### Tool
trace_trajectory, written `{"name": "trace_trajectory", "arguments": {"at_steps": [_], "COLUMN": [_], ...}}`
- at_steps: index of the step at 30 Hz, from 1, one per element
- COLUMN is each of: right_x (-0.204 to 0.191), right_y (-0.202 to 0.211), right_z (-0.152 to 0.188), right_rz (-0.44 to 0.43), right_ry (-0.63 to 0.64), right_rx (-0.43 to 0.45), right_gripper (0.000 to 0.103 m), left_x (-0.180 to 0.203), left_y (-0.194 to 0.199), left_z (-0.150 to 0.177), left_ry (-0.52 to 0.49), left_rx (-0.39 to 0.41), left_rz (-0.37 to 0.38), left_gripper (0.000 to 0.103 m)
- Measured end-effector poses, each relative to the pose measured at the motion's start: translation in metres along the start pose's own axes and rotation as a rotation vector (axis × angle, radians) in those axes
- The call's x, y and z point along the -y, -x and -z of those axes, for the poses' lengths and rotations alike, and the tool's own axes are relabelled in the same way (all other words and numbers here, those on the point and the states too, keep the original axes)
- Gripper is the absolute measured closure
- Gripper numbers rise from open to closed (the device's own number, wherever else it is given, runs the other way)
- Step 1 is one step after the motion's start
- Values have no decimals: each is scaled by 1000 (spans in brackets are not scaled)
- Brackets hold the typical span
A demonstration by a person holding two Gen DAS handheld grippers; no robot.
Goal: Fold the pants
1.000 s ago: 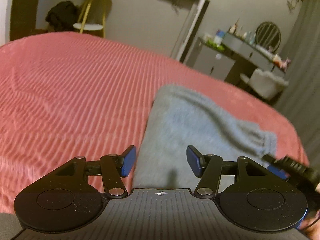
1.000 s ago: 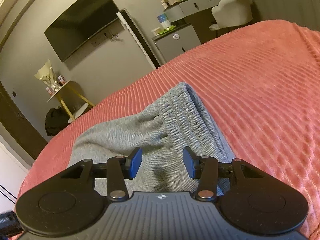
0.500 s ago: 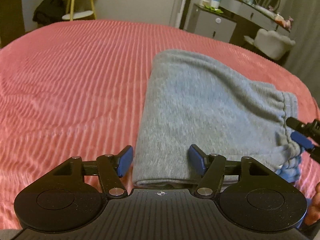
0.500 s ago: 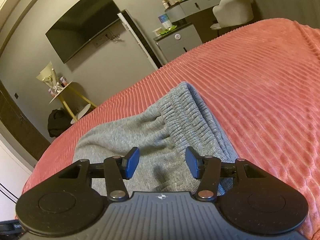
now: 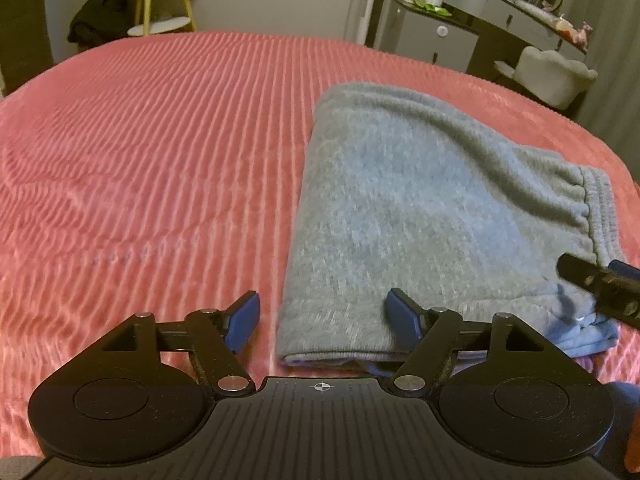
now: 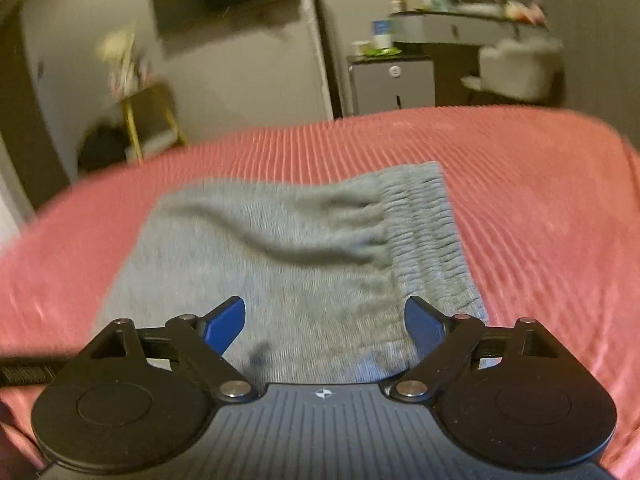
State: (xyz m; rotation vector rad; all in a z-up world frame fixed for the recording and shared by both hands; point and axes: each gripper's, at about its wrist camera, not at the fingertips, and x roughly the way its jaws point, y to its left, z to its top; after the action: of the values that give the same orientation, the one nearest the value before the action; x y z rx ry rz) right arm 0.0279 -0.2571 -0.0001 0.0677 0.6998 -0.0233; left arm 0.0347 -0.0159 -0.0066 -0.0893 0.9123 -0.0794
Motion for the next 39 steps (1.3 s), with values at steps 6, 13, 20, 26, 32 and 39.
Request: {"name": "trace_trajectory", "arguments": {"at_steps": [6,13,20,26,32,39], "right_x": [-43,-32,34,113,151,172], "right_y": [-13,-5,16,14,9,-17], "right_z": [8,5,3,21,40,45], "right_rz": [153,130,7,-111,-167,-348], "right_ry": [261,234,-90,-489,-639,-757], "right_rx": [-90,-112,-121,-140,-152,-206], "right_gripper": [11,11,11,11,11,11], "left_x": [-4,-4,-16,-23,-23,-35], "left_y": [-2,0,-2,-5,-7,0], "left_z": [7,10,8,9,8,-3], "left_ry": [-23,-39,58,123,135,186], "left_rx": [-12,-6,-31,-37,-34,11], "left_rz": [-8,-22,11,28,26,77], "left_gripper": [22,20,18,16,15,22]}}
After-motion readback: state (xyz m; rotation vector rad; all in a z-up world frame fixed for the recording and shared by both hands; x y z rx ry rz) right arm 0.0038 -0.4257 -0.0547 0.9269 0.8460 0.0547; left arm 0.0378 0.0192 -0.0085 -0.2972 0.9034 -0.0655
